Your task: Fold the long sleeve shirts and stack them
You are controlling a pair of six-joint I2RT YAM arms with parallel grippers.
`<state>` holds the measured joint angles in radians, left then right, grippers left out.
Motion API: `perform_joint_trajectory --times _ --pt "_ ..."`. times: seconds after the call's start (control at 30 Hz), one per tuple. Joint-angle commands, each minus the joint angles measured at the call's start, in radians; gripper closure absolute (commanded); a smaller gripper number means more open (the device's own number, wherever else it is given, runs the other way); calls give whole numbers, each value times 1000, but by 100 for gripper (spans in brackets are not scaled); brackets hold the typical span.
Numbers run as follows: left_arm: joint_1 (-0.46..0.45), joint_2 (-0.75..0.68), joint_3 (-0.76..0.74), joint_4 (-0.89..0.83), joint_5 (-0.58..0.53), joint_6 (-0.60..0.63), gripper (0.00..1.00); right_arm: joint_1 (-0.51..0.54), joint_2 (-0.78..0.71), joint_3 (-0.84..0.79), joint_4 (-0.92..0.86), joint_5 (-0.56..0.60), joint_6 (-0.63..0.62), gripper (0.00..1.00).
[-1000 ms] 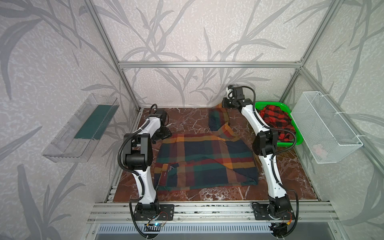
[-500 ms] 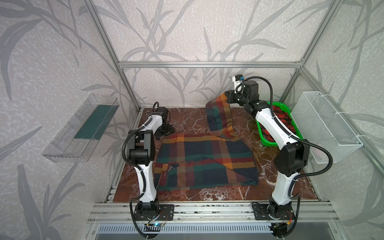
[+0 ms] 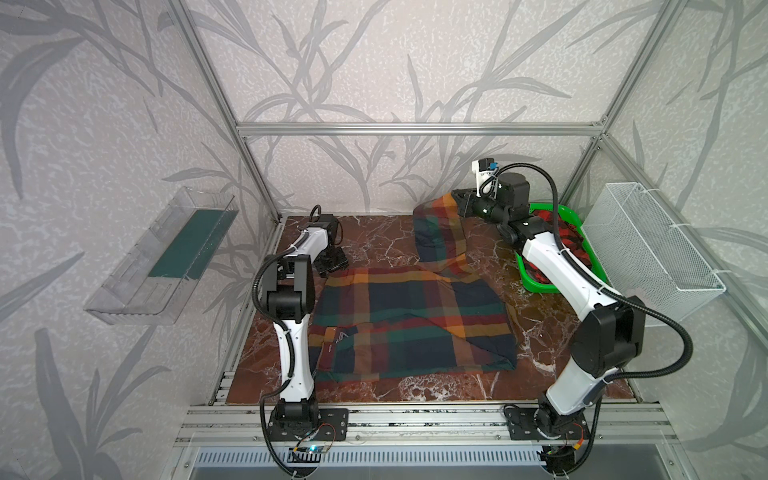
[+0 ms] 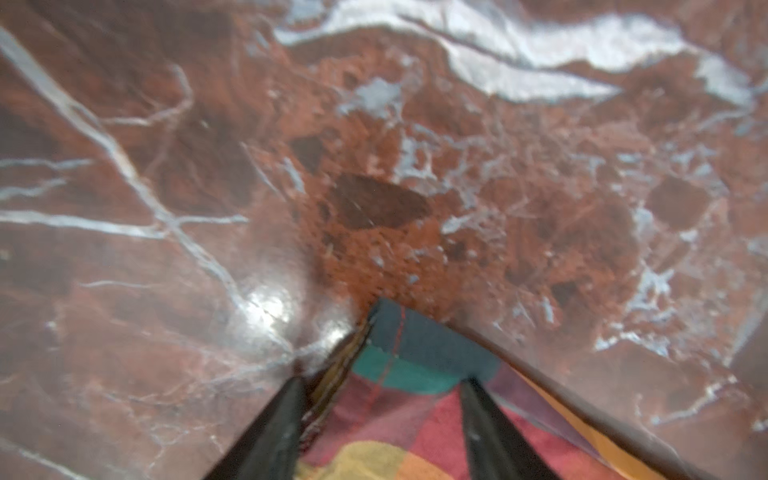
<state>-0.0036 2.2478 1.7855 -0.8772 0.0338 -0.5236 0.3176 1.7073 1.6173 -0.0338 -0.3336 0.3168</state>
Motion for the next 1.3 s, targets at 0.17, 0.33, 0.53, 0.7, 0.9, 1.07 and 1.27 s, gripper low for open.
perform_joint_trajectory --times 0.17,0.33,0.53,0.7,0.9,1.07,1.27 --pt "2 31 32 -44 -47 15 57 6 -100 -65 95 -35 30 100" --pt "1 33 37 -41 -56 19 68 6 -137 -91 110 -48 39 100" --pt "-1 12 35 -35 -64 26 88 6 -186 -133 134 -59 64 100" --pt "-9 -79 -12 -8 -98 41 100 6 -252 -188 140 -45 73 100" --pt "-61 -238 -162 72 -258 71 100 6 -373 -286 135 10 60 100" --pt "-147 -332 -266 119 -444 87 100 6 -468 -366 134 48 44 100" --pt "-246 -442 -398 159 -659 38 100 6 -585 -459 104 60 52 100"
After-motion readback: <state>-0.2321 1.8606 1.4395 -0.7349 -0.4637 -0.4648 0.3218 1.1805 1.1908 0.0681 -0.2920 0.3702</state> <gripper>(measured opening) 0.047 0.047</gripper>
